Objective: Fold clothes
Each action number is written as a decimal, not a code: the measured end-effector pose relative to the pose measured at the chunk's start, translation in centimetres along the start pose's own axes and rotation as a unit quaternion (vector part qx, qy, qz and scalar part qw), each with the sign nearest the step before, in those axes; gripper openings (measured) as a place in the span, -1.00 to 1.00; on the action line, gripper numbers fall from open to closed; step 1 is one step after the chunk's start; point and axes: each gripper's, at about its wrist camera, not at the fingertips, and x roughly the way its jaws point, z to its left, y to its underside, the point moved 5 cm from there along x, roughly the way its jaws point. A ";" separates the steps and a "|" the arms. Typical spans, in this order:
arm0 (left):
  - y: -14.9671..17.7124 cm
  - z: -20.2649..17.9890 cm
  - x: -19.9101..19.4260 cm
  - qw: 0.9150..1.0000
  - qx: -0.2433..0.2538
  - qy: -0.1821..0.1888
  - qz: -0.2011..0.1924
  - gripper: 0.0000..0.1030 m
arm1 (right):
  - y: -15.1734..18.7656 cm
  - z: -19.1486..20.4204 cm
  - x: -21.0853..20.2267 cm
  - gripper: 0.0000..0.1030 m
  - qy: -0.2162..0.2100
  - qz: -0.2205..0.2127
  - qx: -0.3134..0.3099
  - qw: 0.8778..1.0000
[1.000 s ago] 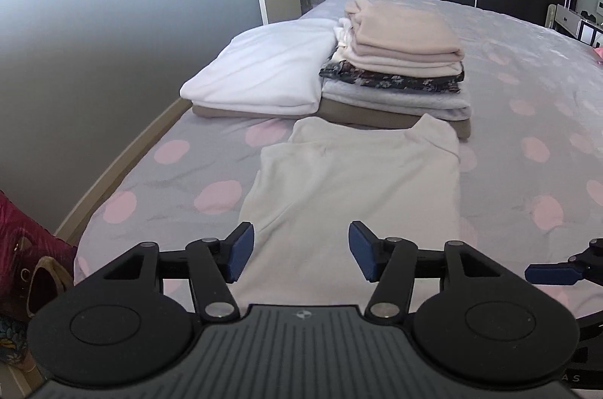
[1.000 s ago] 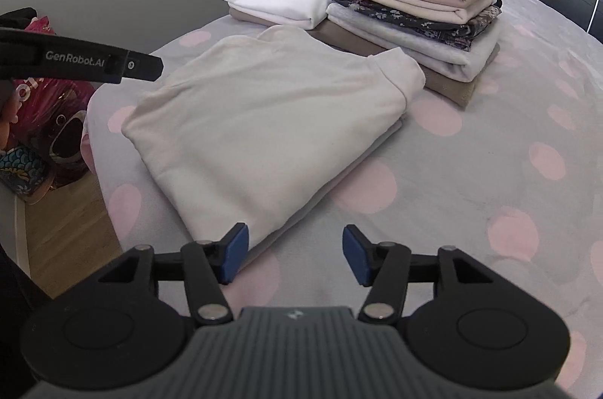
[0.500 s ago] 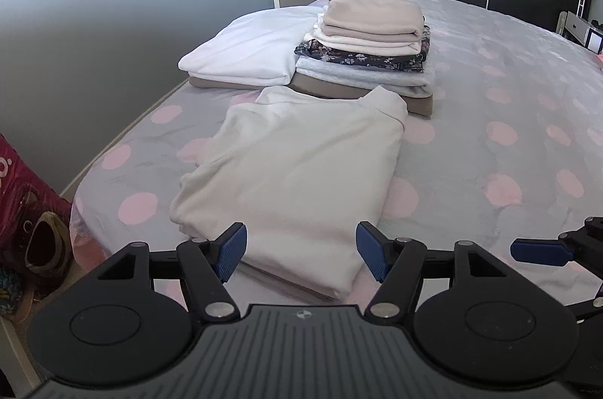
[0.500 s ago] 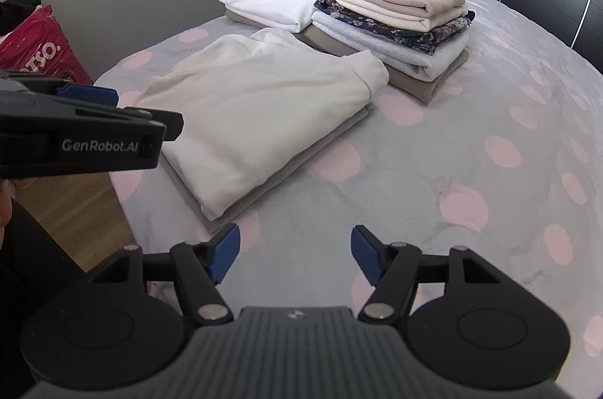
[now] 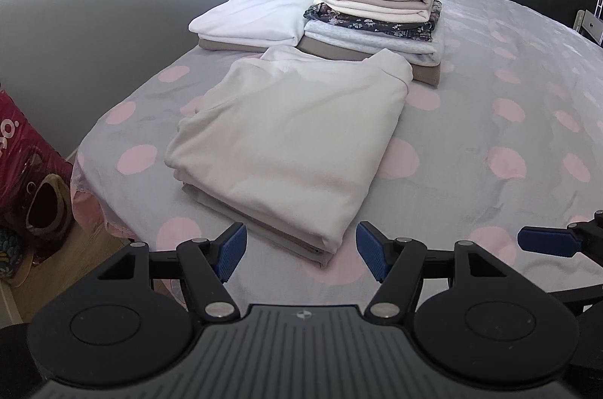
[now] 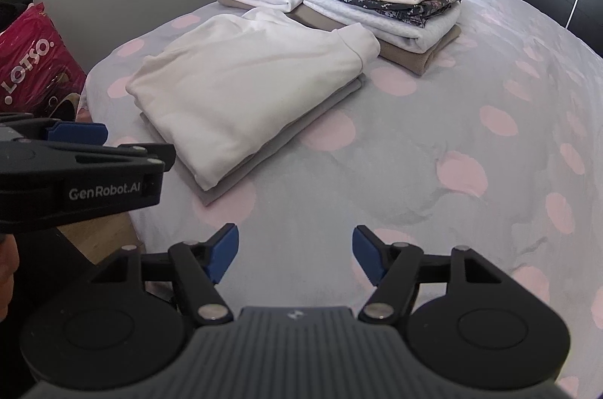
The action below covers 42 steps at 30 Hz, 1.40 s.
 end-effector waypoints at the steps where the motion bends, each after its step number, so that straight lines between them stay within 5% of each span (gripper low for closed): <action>1: 0.1 0.0 0.0 1.000 0.000 0.000 0.002 0.22 | 0.0 0.0 0.0 0.35 0.000 0.000 0.001 1.000; 42: 0.5 -0.2 -0.3 1.000 -0.011 -0.006 -0.006 0.22 | -0.1 0.5 -0.3 0.39 0.002 -0.004 0.002 1.000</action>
